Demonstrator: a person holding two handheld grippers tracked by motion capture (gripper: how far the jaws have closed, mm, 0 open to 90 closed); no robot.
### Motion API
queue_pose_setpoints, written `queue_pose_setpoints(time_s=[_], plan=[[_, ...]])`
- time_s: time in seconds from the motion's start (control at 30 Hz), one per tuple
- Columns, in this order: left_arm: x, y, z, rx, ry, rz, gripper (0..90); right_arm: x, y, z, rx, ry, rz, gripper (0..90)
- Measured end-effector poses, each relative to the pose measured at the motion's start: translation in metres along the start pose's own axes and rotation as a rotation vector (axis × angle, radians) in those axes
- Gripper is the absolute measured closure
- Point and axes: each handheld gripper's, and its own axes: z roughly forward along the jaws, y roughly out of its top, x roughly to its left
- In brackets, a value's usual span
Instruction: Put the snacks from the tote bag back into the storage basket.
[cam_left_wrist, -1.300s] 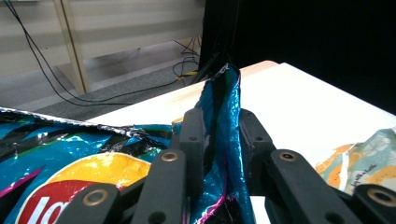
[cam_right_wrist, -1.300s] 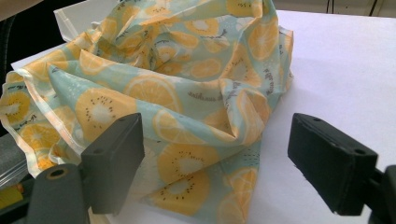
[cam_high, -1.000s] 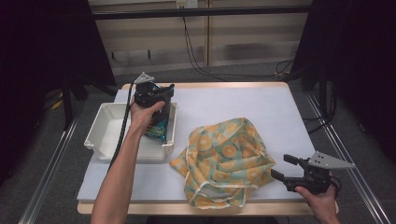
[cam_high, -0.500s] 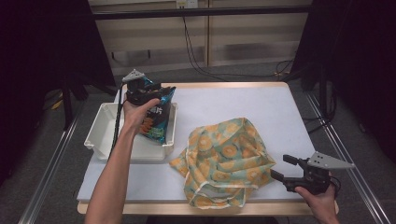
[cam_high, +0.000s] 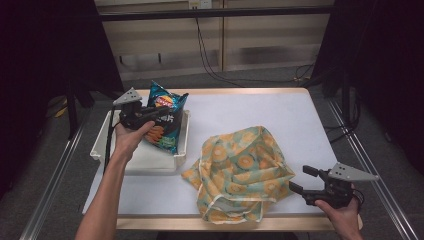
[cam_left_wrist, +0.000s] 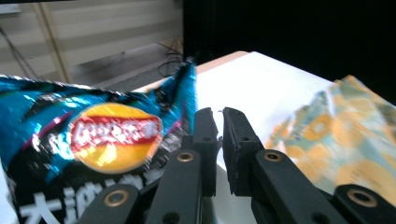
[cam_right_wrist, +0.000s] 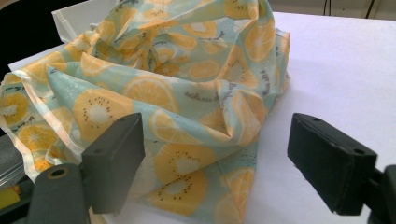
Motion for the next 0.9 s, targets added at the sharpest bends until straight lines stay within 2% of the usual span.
queue_pose_setpoints(time_s=[0.1,0.23,0.3,0.4,0.47,0.57,0.63,0.7,0.73,0.9], plan=[[-0.004,-0.008,-0.007,0.017,-0.007,0.003,90.0,0.000,0.000,0.001,0.003,0.002,-0.001,18.8],[-0.006,-0.024,-0.014,0.055,-0.013,0.011,90.0,0.001,0.001,0.001,0.002,0.000,-0.002,18.7],[-0.007,-0.033,-0.016,0.081,0.001,0.013,90.0,0.001,0.000,0.001,0.000,0.002,0.001,18.7],[-0.006,-0.048,-0.019,0.094,-0.001,-0.004,90.0,0.000,0.000,0.001,0.003,0.003,-0.001,18.7],[-0.004,-0.057,-0.018,0.114,0.018,-0.003,90.0,0.001,-0.001,0.001,0.006,0.001,0.003,18.7],[-0.002,-0.070,-0.016,0.123,0.005,-0.028,90.0,0.000,-0.001,0.002,0.007,0.002,0.000,18.7],[-0.001,-0.073,-0.013,0.168,-0.005,-0.029,90.0,0.000,0.000,0.001,0.006,0.005,0.000,18.6],[0.000,-0.076,-0.013,0.169,-0.012,-0.039,90.0,0.000,-0.001,0.001,0.004,0.004,-0.002,18.6],[0.000,-0.078,-0.013,0.188,0.004,-0.039,90.0,0.001,-0.001,0.001,0.000,0.005,0.006,18.6],[-0.002,-0.087,-0.005,0.244,0.008,-0.032,90.0,0.002,-0.001,0.001,0.003,0.012,-0.005,18.4]])
